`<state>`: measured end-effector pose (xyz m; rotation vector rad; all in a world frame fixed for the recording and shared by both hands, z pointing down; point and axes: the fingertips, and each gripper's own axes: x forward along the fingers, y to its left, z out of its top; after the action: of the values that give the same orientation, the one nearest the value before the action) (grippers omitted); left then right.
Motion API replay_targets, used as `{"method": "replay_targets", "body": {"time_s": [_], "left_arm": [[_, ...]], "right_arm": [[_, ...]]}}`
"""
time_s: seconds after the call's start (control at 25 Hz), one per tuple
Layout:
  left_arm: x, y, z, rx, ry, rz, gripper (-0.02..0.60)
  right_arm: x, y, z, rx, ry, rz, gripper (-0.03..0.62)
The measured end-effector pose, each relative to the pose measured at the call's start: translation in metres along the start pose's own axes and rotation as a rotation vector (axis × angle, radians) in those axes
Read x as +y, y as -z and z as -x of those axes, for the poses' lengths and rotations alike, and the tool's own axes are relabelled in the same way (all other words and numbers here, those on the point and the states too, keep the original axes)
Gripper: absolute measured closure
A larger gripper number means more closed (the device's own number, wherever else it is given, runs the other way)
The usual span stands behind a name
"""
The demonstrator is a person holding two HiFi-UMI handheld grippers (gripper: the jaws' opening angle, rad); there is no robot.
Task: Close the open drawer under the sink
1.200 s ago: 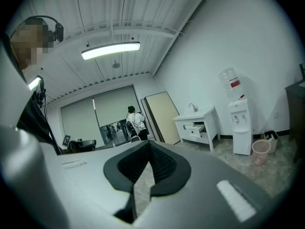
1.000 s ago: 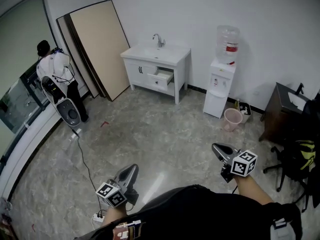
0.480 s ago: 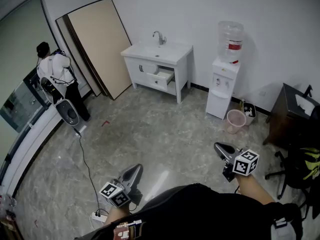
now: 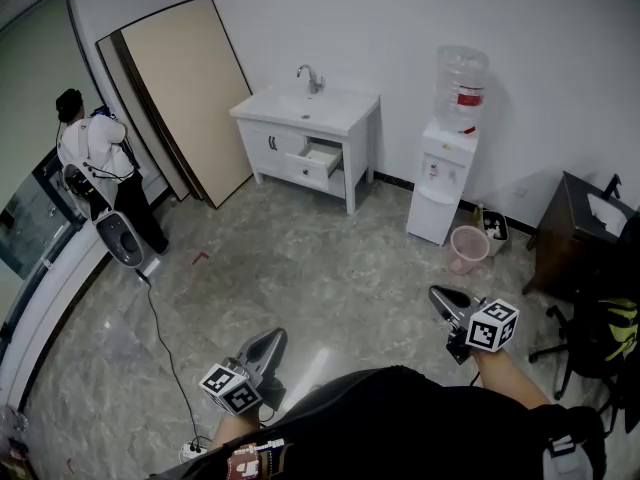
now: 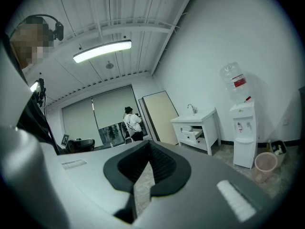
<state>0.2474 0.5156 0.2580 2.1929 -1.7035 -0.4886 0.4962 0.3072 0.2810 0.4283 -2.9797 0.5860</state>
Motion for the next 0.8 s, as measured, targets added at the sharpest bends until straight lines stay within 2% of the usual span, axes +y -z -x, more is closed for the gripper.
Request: {"method": "replay_targets", "body": {"time_s": [0.12, 0.44, 0.8], "left_arm": [[0.041, -0.019, -0.005, 0.036, 0.017, -0.033, 0.58], [0.137, -0.09, -0.016, 0.053, 0.08, -0.053, 0.58], [0.223, -0.115, -0.017, 0.082, 0.1, -0.03, 0.581]], "right_arm": [[0.006, -0.014, -0.035, -0.014, 0.02, 0.016, 0.592], [0.026, -0.041, -0.132, -0.057, 0.074, 0.018, 0.592], [0.036, -0.036, -0.213, -0.05, 0.108, 0.004, 0.592]]}}
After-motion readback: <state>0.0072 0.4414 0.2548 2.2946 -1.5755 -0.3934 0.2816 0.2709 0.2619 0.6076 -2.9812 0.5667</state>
